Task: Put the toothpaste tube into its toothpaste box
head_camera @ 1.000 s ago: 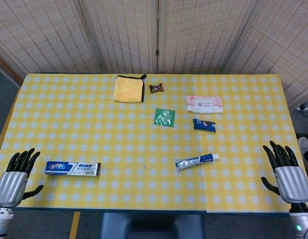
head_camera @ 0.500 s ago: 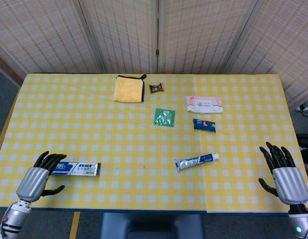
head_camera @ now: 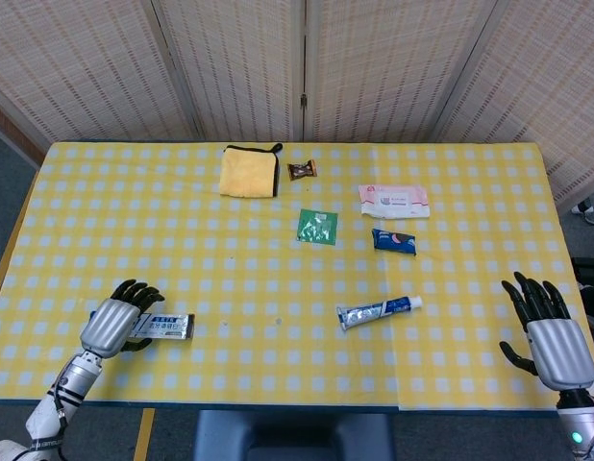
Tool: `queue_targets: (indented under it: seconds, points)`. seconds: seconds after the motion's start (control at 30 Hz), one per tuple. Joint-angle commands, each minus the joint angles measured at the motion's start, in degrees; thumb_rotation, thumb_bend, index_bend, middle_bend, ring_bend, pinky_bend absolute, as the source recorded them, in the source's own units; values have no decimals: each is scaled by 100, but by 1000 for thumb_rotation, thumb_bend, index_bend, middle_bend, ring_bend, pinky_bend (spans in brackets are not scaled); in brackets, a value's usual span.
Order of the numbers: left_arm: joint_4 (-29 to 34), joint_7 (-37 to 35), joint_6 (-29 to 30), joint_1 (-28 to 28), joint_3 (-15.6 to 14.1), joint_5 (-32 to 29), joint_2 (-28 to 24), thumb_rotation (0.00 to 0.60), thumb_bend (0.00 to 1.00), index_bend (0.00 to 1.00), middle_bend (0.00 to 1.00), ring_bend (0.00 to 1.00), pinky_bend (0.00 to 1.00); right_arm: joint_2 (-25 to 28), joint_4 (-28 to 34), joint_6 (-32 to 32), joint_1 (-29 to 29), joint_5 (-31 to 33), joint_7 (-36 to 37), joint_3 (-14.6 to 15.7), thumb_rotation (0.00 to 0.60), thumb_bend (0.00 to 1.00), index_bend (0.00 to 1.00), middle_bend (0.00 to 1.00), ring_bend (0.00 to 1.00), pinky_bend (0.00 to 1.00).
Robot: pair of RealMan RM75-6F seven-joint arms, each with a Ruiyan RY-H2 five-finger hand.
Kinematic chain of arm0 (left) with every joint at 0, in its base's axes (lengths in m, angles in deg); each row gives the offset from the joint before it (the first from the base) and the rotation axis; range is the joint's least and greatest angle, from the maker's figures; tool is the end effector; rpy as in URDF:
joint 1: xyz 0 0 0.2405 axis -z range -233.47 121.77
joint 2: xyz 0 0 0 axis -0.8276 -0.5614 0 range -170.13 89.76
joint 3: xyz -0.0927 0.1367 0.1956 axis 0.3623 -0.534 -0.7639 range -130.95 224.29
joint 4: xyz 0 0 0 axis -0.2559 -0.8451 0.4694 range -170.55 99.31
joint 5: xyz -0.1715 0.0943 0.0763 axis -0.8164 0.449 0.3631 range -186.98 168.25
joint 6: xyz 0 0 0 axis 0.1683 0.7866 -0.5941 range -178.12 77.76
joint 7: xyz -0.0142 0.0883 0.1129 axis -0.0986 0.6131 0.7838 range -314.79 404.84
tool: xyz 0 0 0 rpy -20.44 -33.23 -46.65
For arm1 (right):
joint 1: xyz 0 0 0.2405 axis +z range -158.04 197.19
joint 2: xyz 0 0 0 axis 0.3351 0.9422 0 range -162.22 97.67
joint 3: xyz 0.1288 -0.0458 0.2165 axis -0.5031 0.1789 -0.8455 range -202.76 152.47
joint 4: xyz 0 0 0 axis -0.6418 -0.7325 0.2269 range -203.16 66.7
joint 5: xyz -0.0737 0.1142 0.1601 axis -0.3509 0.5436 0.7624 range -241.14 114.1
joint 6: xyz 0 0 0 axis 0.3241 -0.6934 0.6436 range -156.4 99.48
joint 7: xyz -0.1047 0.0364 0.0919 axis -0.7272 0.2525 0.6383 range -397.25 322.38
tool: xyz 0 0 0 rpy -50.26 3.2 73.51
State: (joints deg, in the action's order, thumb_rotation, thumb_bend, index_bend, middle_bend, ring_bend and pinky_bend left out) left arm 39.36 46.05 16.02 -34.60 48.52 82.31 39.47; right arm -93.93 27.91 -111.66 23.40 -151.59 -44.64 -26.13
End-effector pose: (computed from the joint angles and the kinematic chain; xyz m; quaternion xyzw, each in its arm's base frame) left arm -0.2871 0.2619 0.0469 -0.7458 -0.3422 -0.3448 0.4558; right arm -0.3039 -0.1674 0.1558 0.6350 -0.3712 0.3413 0.5852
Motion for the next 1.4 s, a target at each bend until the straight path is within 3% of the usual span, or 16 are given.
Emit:
queue_targets:
  seconds: [0.03,0.43,0.8,1.27,1.4]
  points:
    - [-152,-42,-147,95,-23,-104,91,600,195,302,269,183,149,-10,-23,51,27,55,-2,-25,600,284,0,0,0,0]
    - [-82,-120,-230,184,-179,-166,4,600,194,311,283,187,162,-61,-61,179,93,191,-3,-73,600,283,0,0,0,0]
    - [-330,-332,-435,296,-127,-453,120,600,194,322,300,219,188,-62,-71,133,70,182,-27,-61,600,283,0,0,0,0]
    - [-677,-673,-623,429,-240,-466,193,600,194,356,360,304,255,-134,-78,161,76,271,-162,-79,600,283,0,0,0,0]
    - [-862,-847,-379,371,-179,-467,331,600,196,355,376,360,298,-135,-69,186,83,312,-152,-90,600,283,0,0,0,0]
